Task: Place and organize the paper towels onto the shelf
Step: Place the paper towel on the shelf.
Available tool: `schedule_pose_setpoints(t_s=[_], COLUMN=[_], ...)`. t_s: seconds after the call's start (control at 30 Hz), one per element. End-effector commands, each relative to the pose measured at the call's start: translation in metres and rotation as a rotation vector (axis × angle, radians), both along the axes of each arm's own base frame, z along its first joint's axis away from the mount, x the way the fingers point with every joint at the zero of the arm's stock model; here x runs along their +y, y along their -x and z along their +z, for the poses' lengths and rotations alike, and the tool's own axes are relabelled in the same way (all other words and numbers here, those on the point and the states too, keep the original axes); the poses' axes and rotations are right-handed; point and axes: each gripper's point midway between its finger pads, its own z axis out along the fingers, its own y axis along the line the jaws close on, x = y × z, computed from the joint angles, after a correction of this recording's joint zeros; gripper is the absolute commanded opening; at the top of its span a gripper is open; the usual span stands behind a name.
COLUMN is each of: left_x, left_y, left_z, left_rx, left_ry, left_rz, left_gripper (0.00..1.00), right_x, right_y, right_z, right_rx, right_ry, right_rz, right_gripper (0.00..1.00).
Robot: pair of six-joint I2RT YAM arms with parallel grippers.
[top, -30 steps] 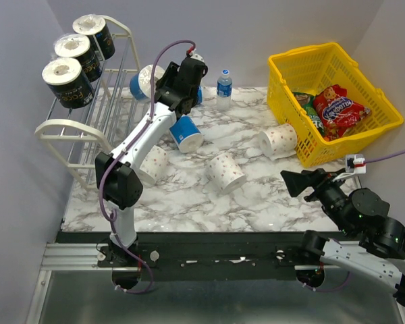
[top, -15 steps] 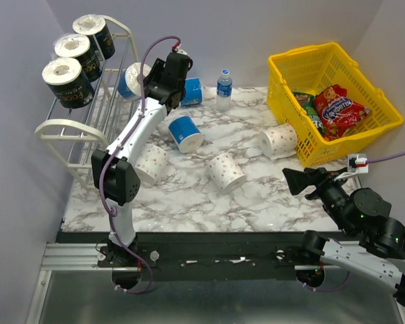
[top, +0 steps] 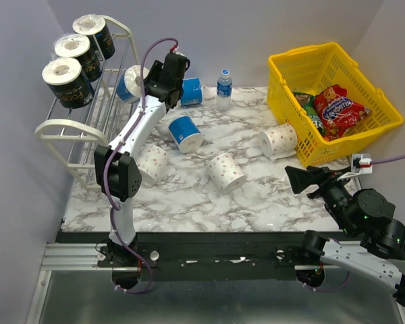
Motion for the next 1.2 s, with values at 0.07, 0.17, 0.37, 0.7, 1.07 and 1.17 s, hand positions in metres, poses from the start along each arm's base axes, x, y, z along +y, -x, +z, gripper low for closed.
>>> schedule_pose_setpoints(t_s=[0.07,0.17,0.37,0.7,1.07,1.17], left_x=[0.015,0.021,0.033,0.046,0.056,0.057], left_y=[-0.007,-0.009,-0.009,-0.008,-0.006,-0.005], left_z=[0.014,0.012,0.018,0.027,0.022,0.026], left_rx=[-0.031,-0.026,-0.039,-0.053,-0.036,-0.043], left_ry=[-0.022,-0.04,-0.072,-0.133,-0.17,-0.181], left_rz=[0.033,0.053,0.093,0.145,0.173,0.181], left_gripper=[0.42,0.44,0.52,0.59,0.58,0.6], right_x=[-0.008,-0.008,-0.01,-0.012,-0.017,-0.017], right_y=[-0.003,-0.004,-0.005,-0.005,-0.003,-0.003], right_z=[0.005,0.003,0.002,0.0,0.001,0.0], right_rx=[-0.027,-0.026,-0.03,-0.033,-0.046,-0.045], right_ry=[-0.015,-0.011,-0.007,-0.005,-0.02,-0.016], right_rz=[-0.041,-0.047,-0.061,-0.069,-0.07,-0.072], right_gripper=[1.0,1.0,1.0,1.0,1.0,1.0])
